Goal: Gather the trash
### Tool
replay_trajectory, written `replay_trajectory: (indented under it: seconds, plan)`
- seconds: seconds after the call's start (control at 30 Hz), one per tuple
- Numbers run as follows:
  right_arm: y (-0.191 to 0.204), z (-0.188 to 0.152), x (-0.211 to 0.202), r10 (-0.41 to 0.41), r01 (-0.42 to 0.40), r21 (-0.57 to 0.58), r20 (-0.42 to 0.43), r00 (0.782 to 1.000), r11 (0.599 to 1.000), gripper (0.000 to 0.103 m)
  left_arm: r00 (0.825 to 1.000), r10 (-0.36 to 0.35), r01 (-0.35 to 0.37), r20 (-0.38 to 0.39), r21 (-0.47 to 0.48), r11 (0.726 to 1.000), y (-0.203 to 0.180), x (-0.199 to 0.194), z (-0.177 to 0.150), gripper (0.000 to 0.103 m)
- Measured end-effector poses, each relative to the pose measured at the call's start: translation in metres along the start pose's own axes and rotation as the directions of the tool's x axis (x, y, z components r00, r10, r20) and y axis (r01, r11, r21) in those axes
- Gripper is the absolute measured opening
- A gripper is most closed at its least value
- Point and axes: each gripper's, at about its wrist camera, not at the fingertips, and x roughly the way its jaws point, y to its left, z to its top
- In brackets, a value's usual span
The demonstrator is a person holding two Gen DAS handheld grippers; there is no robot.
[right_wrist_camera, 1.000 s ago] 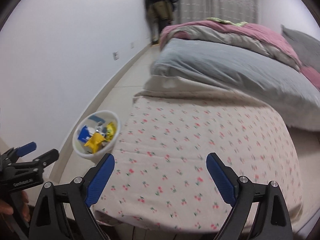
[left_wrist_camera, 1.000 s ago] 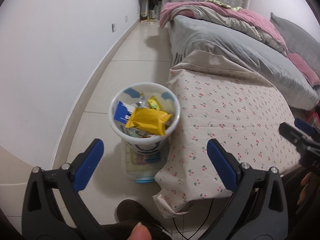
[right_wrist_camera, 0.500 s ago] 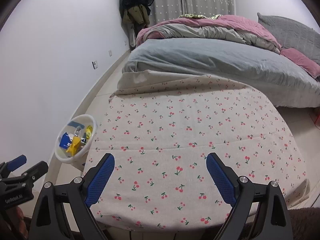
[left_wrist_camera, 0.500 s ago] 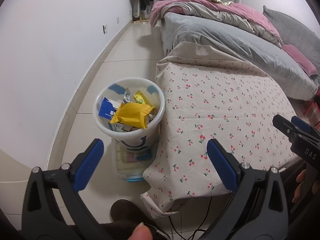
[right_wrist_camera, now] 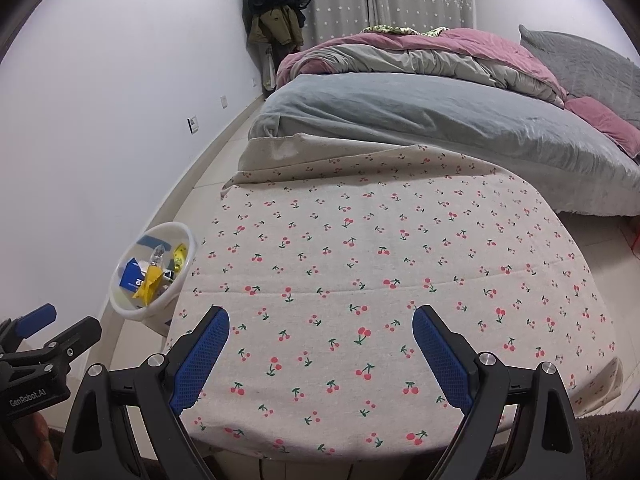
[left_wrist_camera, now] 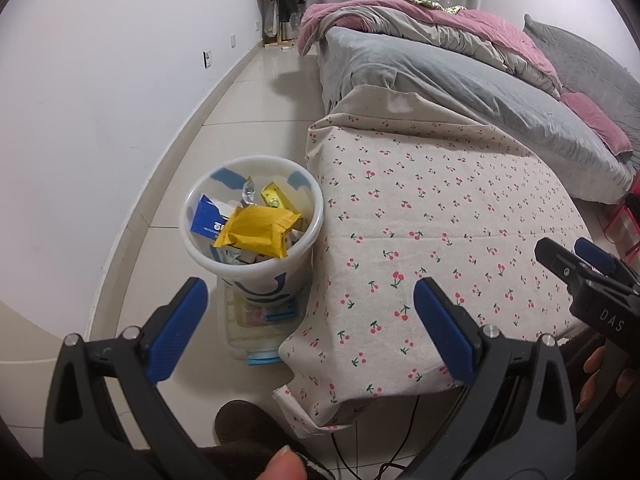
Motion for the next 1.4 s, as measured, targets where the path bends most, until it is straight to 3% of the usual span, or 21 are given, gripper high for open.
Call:
replay_trajectory:
  seconds: [1.4]
  plan:
    - [0.0031, -0.0015, 0.0001, -0.005, 0.005, 0.004, -0.002, 1.0, 1.0, 0.094, 1.0, -0.013, 0.014, 0.013, -0.016, 1.0, -0.0009, -0.0041, 0.0015, 0.102]
